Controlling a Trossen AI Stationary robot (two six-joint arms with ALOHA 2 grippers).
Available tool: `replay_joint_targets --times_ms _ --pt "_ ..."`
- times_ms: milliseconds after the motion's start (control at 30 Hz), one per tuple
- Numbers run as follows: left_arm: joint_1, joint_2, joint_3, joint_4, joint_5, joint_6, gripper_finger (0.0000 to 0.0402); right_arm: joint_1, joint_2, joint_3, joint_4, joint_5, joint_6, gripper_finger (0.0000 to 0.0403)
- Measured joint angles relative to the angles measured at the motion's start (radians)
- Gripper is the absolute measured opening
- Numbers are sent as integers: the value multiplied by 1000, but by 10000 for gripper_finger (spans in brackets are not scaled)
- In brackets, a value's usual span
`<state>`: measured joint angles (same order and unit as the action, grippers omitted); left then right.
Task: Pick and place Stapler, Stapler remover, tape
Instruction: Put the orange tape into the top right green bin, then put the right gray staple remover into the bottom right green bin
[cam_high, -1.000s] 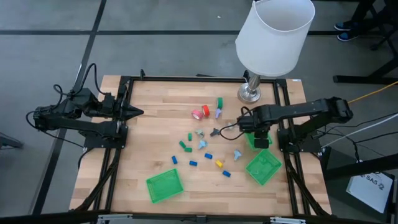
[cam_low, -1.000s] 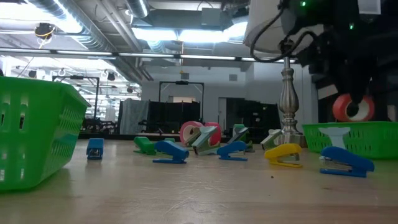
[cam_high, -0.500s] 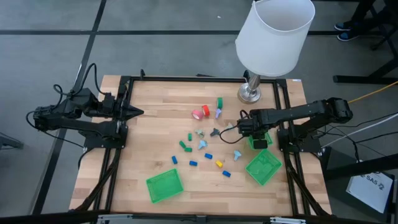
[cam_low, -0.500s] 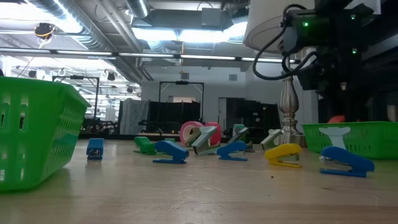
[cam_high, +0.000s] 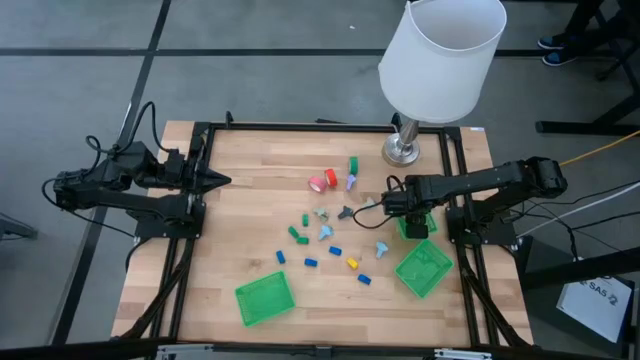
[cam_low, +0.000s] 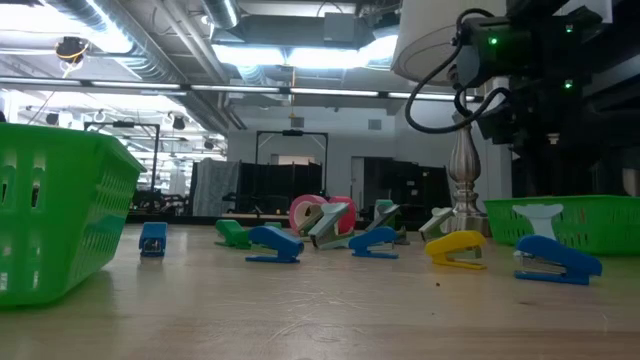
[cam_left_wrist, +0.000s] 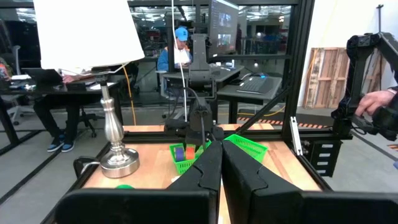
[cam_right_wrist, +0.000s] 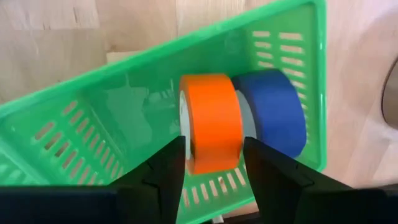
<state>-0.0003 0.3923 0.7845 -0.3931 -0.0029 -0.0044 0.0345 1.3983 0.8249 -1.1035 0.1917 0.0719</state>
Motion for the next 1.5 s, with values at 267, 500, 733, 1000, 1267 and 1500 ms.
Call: replay_joint_targets --times_ms 267,500,733,1000,1267,1500 --pt "0 0 0 0 0 0 6 0 -4 28 -38 0 27 172" --pt "0 0 0 0 0 0 7 0 -5 162 -136 0 100 173" --pt "0 0 0 0 0 0 7 0 -5 257 -62 2 187 173" --pt "0 0 0 0 0 0 6 -18 21 263 116 3 132 173" --pt "0 0 0 0 0 0 7 -33 102 263 227 2 -3 173" --pt "0 0 0 0 0 0 7 -33 184 263 232 0 -87 173"
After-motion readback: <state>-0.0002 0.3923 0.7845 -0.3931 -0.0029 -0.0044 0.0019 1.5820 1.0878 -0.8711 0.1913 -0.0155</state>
